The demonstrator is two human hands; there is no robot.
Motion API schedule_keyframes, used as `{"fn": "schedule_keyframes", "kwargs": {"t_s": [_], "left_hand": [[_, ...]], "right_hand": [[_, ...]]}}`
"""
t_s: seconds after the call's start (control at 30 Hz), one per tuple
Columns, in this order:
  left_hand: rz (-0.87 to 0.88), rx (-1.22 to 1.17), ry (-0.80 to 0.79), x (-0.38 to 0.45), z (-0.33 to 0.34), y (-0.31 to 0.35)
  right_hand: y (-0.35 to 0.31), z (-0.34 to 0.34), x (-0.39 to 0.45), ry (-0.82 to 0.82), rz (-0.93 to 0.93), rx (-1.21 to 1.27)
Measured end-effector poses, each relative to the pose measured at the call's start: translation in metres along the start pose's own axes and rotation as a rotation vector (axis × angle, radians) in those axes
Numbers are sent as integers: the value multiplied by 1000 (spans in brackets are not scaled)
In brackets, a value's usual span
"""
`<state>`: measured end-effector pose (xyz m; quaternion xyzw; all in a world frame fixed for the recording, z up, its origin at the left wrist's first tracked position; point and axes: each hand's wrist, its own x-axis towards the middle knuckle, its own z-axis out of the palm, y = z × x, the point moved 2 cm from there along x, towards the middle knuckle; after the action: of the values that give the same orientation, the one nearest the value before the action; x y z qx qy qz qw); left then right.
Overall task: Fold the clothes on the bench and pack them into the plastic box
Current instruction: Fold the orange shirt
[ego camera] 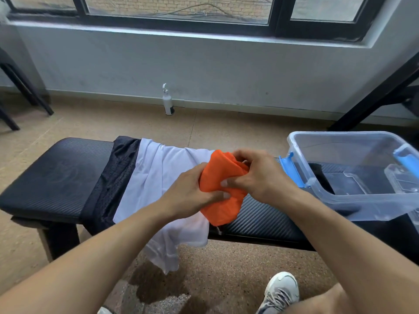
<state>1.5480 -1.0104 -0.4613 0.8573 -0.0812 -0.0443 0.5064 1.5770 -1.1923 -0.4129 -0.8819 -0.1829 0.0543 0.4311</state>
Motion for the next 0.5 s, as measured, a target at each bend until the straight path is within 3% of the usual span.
{"fn": "schedule_keyframes", "kwargs": {"t_s": [0.13, 0.23, 0.37, 0.43, 0.5], "left_hand": [[-65, -159, -115, -1, 3, 4], [-96, -298, -89, -2, 3, 5], [-110, -511, -121, -1, 5, 9], [-126, -565, -137, 0, 6, 8], [-152, -556, -164, 1, 4, 9]], "right_hand": [[0, -3, 1, 78, -87, 60], [6, -3, 4, 96, 6, 85], [10, 5, -1, -84, 311, 574], [9, 7, -4, -173, 359, 730], [12, 4, -4, -149, 372, 769]]}}
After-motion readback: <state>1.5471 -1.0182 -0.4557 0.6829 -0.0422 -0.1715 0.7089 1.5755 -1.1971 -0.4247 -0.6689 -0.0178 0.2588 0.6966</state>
